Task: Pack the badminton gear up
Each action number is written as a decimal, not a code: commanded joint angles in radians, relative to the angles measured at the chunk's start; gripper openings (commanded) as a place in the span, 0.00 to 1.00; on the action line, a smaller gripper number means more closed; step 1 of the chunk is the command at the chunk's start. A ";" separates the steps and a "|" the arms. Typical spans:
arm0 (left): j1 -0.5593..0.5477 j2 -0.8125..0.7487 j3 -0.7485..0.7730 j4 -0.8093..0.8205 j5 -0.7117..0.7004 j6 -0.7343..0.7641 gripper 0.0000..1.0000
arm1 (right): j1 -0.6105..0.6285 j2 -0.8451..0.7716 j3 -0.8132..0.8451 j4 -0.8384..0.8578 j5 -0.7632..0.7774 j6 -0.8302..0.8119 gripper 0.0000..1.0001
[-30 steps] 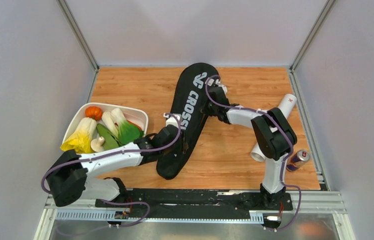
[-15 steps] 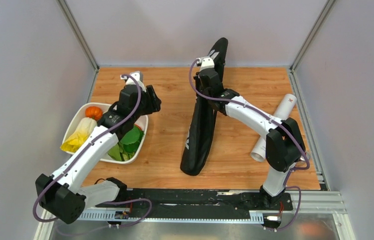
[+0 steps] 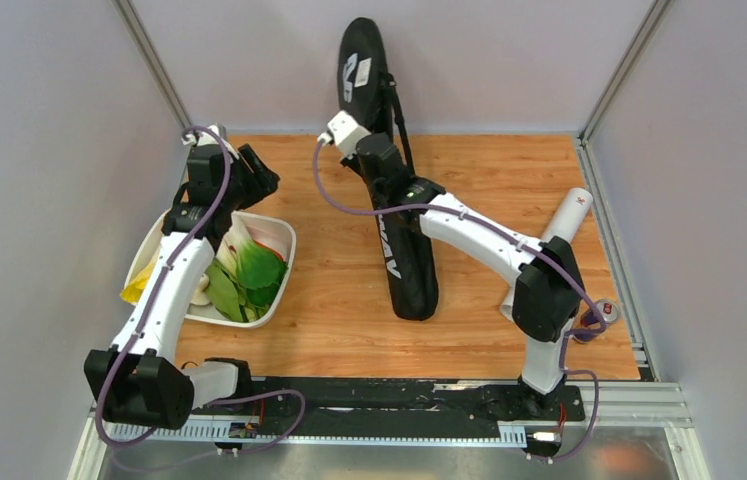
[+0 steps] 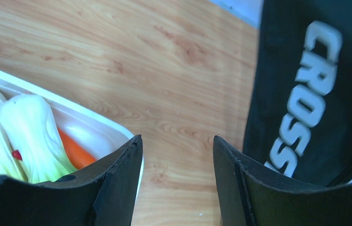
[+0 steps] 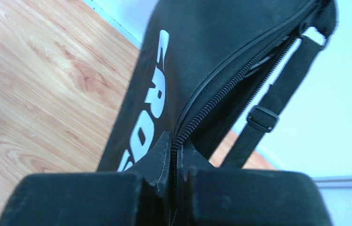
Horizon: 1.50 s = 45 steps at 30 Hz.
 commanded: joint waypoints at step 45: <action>0.205 0.239 0.088 0.007 0.074 -0.040 0.68 | 0.412 0.175 -0.465 0.584 0.403 -0.220 0.00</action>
